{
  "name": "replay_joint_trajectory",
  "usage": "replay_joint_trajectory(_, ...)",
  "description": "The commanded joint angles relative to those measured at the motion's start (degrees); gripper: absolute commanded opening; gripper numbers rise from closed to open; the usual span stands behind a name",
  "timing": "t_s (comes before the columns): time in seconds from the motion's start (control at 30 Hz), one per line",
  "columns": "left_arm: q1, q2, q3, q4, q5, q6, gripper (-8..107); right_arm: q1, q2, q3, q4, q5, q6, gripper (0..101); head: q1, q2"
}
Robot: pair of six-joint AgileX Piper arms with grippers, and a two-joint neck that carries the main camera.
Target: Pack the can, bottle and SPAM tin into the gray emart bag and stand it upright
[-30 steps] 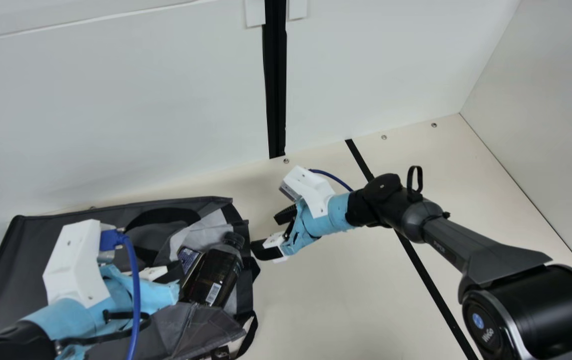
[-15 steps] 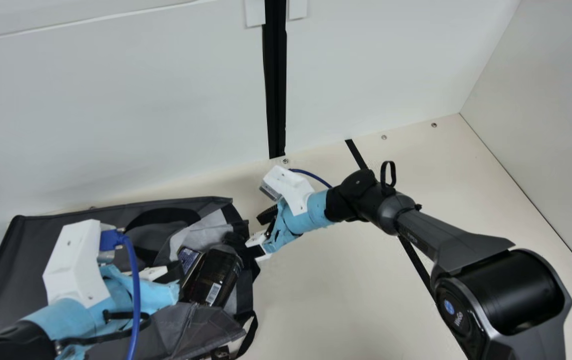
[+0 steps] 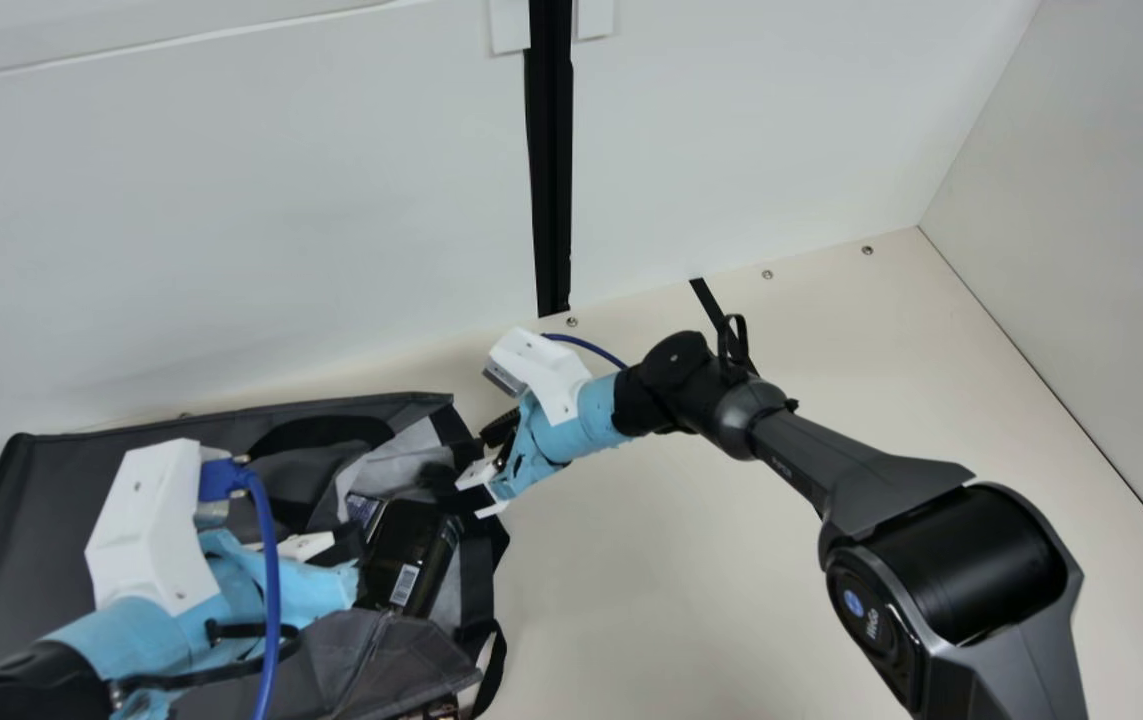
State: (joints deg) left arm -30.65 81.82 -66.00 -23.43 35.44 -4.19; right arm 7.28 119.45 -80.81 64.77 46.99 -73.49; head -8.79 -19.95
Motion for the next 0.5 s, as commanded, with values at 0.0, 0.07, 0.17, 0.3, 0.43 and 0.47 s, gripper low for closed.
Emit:
replay_joint_trajectory(0.0, 0.0, 0.0, 0.0, 0.0, 0.0, 0.0, -8, 0.4, 0.5, -1.0, -0.2, -0.1, 0.5, 95, -1.2, 0.0)
replay_joint_trajectory(0.07, 0.0, 0.0, 0.0, 0.0, 0.0, 0.0, -8, 1.0, 1.0, -2.0, -0.1, -0.1, 1.1, 95, -1.2, 0.0)
replay_joint_trajectory(0.17, 0.0, 0.0, 0.0, 0.0, 0.0, 0.0, -8, 1.7, 1.8, -3.4, -0.1, -0.2, 1.9, 95, -1.2, 0.0)
replay_joint_trajectory(0.3, 0.0, 0.0, 0.0, 0.0, 0.0, 0.0, -8, 2.5, 2.6, -4.8, 0.1, -0.3, 2.7, 95, -1.2, 0.0)
replay_joint_trajectory(0.43, 0.0, 0.0, 0.0, 0.0, 0.0, 0.0, -8, 3.0, 3.2, -5.7, 0.3, -0.4, 3.2, 95, -1.2, 0.0)
replay_joint_trajectory(0.47, 0.0, 0.0, 0.0, 0.0, 0.0, 0.0, -8, 3.1, 3.3, -5.9, 0.4, -0.4, 3.3, 95, -1.2, 0.0)
